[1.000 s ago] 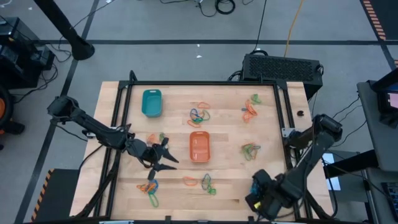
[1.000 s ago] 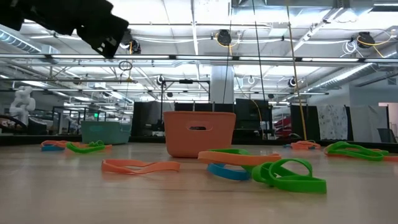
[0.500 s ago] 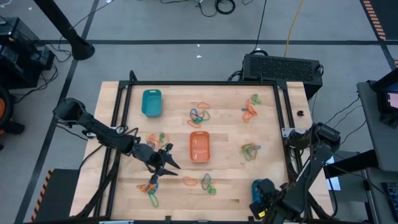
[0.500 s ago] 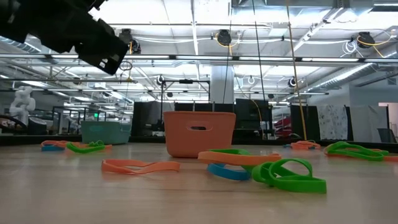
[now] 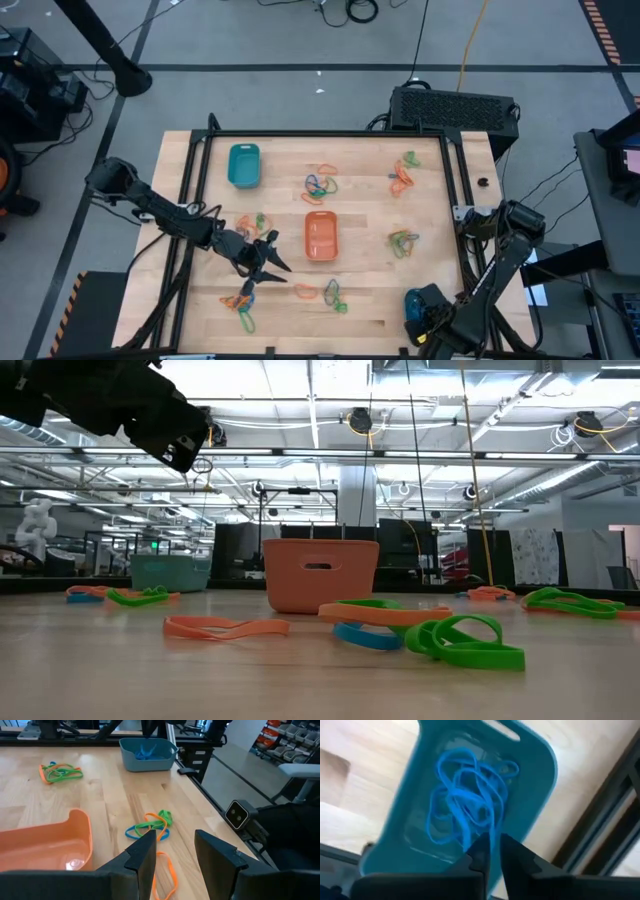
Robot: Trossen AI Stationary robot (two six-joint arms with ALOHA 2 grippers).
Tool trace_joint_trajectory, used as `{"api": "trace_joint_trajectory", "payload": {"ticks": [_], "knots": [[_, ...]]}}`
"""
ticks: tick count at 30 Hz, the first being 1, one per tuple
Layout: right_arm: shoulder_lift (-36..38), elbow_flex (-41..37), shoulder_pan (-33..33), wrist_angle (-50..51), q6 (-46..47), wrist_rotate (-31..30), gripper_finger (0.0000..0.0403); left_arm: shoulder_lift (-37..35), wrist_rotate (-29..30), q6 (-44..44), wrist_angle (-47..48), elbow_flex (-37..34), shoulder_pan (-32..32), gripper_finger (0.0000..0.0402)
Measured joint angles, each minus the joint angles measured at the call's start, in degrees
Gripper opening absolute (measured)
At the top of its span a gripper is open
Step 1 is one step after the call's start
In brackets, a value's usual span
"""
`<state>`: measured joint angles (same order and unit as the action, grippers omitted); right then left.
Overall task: Sort rubber bands into baskets
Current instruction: Put the blue rubber band into the blue bin
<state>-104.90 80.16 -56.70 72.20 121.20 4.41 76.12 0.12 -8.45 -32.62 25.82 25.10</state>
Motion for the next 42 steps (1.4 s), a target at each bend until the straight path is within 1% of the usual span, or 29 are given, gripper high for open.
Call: {"api": "trace_joint_trajectory", "payload": {"ticks": [3,7,13,15,20,24,27,29,32,37,42], "knots": [[0.2,0.0,0.1,0.0,-1.6,1.7,0.0062,0.0,0.0,0.1,0.0,0.0,0.0,0.0142],[1.0,0.0,0.2,0.1,-1.8,1.9,0.0087,0.0,0.0,0.2,0.0,0.0,0.0,0.0142],[3.9,0.0,1.0,-0.2,-1.4,1.4,0.0102,0.0,0.0,-0.1,0.1,0.0,0.0,0.0142],[4.6,0.0,1.3,-1.1,-1.7,0.3,0.0102,0.0,0.0,-0.1,0.1,0.0,0.0,0.0142],[5.2,0.0,2.5,-7.6,-6.5,-6.5,0.0102,0.0,-0.8,-0.1,0.1,0.0,0.0,0.0142],[5.2,0.0,4.2,-14.3,-13.4,-13.1,0.0102,0.0,-1.6,0.1,0.1,0.0,0.0,0.0142],[5.2,0.0,6.1,-19.5,-19.5,-19.3,0.0102,0.0,-1.6,0.1,0.1,0.1,0.0,0.0142],[5.1,0.0,7.6,-23.0,-24.8,-23.2,0.0102,0.0,-1.6,0.1,0.1,0.1,0.0,0.0142],[3.7,0.0,10.5,-28.7,-33.8,-26.5,0.0102,0.0,-1.6,0.1,0.1,0.1,0.0,0.0142],[-1.0,0.0,16.6,-41.0,-50.2,-28.0,0.0098,0.0,-1.6,0.2,0.1,0.1,0.0,0.0142],[-6.8,0.0,21.0,-56.0,-64.6,-26.1,0.009,0.0,-1.6,0.2,0.4,0.1,0.0,0.0142]]}}
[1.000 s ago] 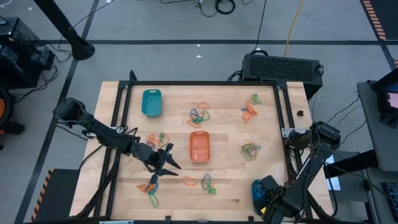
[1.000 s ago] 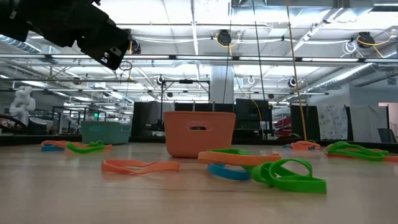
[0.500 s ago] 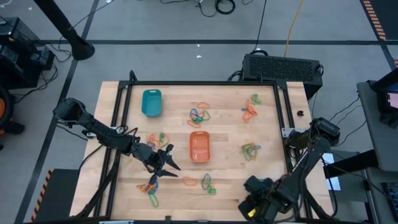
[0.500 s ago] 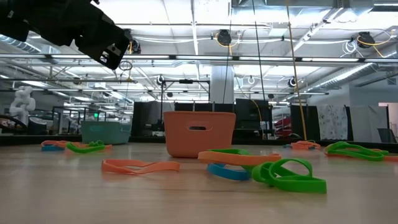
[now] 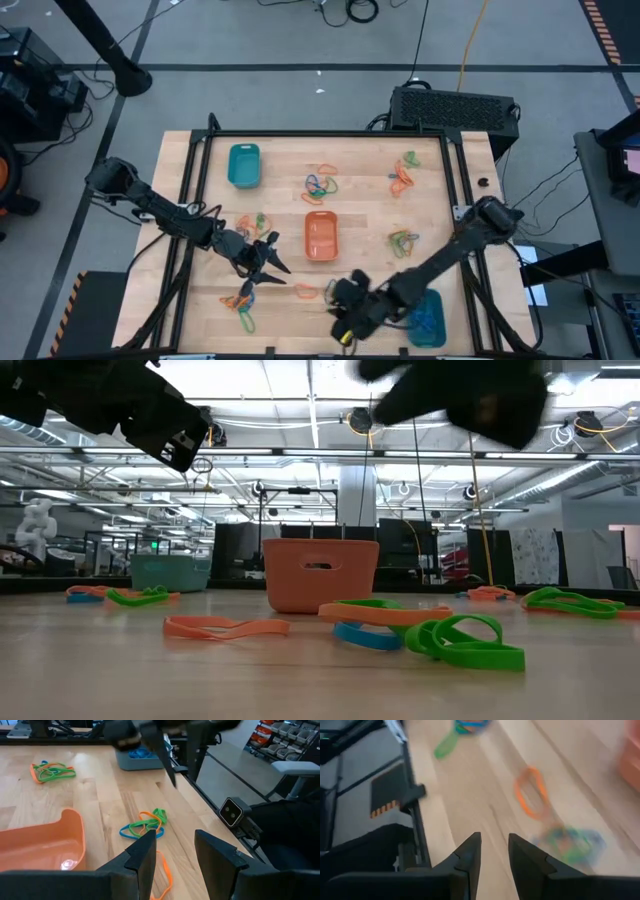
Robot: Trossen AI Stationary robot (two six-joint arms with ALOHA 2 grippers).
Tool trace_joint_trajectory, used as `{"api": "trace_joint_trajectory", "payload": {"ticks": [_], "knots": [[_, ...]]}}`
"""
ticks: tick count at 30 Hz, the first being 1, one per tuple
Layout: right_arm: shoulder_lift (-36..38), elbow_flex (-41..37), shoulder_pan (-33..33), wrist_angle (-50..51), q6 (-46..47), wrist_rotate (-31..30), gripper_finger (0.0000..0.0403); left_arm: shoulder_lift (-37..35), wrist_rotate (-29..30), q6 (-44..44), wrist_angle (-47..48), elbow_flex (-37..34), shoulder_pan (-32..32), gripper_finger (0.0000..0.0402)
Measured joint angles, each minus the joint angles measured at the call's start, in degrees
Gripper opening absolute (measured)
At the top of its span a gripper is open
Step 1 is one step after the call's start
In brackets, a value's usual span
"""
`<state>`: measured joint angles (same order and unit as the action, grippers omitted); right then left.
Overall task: Sort rubber bands into baskets
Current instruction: Put the blue rubber band into the blue bin
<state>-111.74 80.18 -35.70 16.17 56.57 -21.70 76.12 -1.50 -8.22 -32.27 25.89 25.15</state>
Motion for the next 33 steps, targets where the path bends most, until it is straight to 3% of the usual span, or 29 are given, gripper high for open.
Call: {"api": "trace_joint_trajectory", "payload": {"ticks": [7,20,33], "knots": [[-2.8,0.0,2.8,-3.5,-6.6,2.6,0.0086,0.0,-0.6,0.1,2.0,0.0,0.0,0.0142],[-2.8,0.0,7.4,17.8,8.4,-0.7,0.0086,0.0,-1.0,-0.1,2.8,0.0,0.0,0.0142],[-6.8,0.0,7.3,16.2,11.2,0.5,0.0086,0.0,-1.0,-0.1,2.8,0.0,0.0,0.0142]]}}
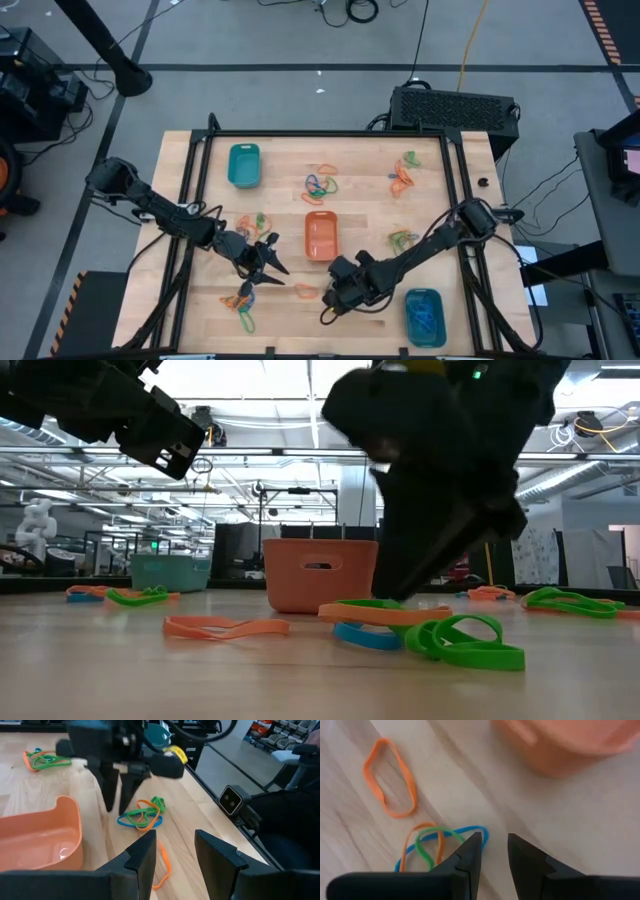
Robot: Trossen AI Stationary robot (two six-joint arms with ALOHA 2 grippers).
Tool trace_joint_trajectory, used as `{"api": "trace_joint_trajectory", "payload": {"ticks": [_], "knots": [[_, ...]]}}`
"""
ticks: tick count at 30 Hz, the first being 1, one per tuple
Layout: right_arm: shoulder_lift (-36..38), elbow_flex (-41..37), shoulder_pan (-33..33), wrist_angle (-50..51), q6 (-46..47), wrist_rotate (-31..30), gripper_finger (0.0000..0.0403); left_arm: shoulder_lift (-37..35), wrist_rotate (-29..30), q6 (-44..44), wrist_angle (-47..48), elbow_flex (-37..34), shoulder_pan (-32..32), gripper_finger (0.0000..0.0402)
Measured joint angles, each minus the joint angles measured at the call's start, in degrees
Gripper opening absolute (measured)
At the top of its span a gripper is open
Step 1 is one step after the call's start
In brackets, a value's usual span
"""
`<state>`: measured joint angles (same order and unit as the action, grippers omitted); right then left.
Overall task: Sort rubber bands into baskets
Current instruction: Put the blue rubber band into the blue bin
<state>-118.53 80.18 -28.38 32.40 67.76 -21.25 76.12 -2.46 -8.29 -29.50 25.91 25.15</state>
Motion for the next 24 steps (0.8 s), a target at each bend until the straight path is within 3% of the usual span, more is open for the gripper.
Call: {"api": "trace_joint_trajectory", "payload": {"ticks": [13,19,24], "knots": [[-2.0,0.0,-0.9,-1.5,0.2,1.4,0.0082,0.0,0.0,-0.2,0.0,0.0,0.0,0.0142],[-2.0,0.0,-0.9,-2.5,-4.5,1.4,0.0012,0.0,0.0,-0.2,0.0,0.0,0.0,0.0142],[-0.7,0.0,-1.0,-3.3,-6.0,0.6,0.0002,0.0,0.0,-0.2,0.0,0.0,0.0,0.0142]]}}
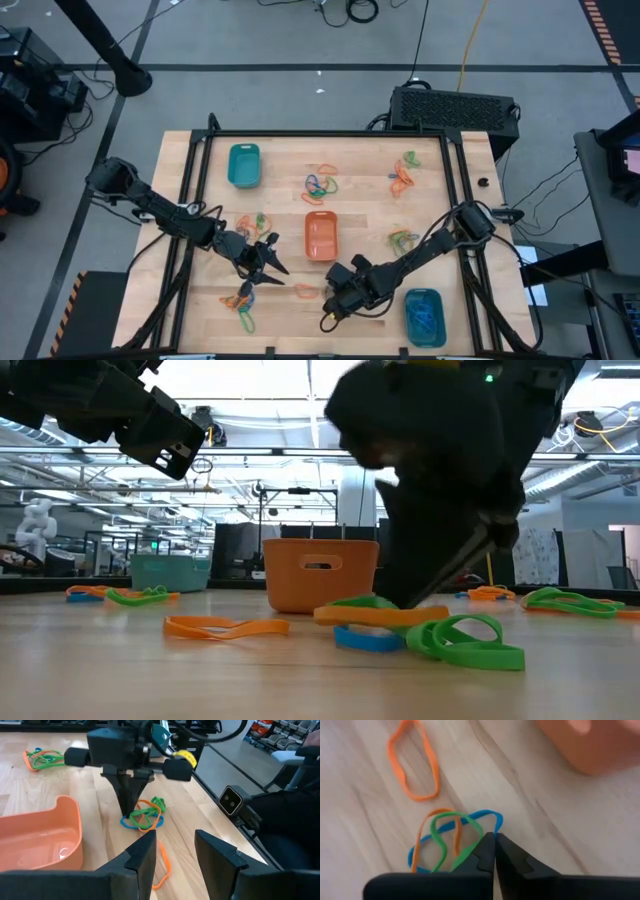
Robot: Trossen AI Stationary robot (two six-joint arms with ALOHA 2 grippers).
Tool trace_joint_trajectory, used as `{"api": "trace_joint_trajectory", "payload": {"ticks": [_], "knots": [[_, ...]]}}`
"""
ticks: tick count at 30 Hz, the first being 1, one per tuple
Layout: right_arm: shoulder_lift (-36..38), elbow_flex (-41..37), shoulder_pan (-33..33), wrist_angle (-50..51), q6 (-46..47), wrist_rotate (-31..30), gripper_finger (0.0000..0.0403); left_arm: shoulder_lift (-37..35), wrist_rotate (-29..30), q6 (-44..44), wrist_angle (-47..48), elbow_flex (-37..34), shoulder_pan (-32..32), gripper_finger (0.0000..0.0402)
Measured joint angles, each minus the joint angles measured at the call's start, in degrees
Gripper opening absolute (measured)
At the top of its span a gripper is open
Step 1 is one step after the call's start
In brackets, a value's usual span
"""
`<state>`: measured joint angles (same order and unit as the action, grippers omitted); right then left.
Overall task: Sort rubber bands into baskets
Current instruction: Put the blue rubber band into the blue bin
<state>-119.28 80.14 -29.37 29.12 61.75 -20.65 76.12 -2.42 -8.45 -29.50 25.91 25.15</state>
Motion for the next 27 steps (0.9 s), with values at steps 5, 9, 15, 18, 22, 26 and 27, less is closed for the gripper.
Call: {"api": "trace_joint_trajectory", "payload": {"ticks": [5,9,15,18,22,26,27], "knots": [[3.7,0.0,-0.7,2.9,0.2,-8.0,0.0001,0.0,0.0,-0.1,0.0,0.0,0.0,0.0142],[7.1,0.0,-2.1,7.3,1.2,-18.6,0.0001,0.0,0.0,-0.1,0.0,0.0,0.0,0.0142],[10.3,0.0,-5.0,9.3,2.3,-27.0,0.0,0.0,0.0,-0.1,0.1,0.0,0.0,0.0142],[11.8,0.0,-6.4,9.7,2.7,-25.9,0.0,0.0,0.0,-0.1,0.1,0.0,0.0,0.0142],[13.6,0.0,-8.6,12.7,6.0,-21.2,0.0,0.0,0.0,-0.2,0.1,0.0,0.0,0.0142],[15.6,0.0,-10.7,18.4,11.3,-13.1,0.0,0.0,0.0,-0.3,0.1,0.0,0.0,0.0142],[15.9,0.0,-11.2,20.0,12.8,-10.9,0.0,0.0,0.0,-0.3,0.1,0.0,0.0,0.0142]]}}
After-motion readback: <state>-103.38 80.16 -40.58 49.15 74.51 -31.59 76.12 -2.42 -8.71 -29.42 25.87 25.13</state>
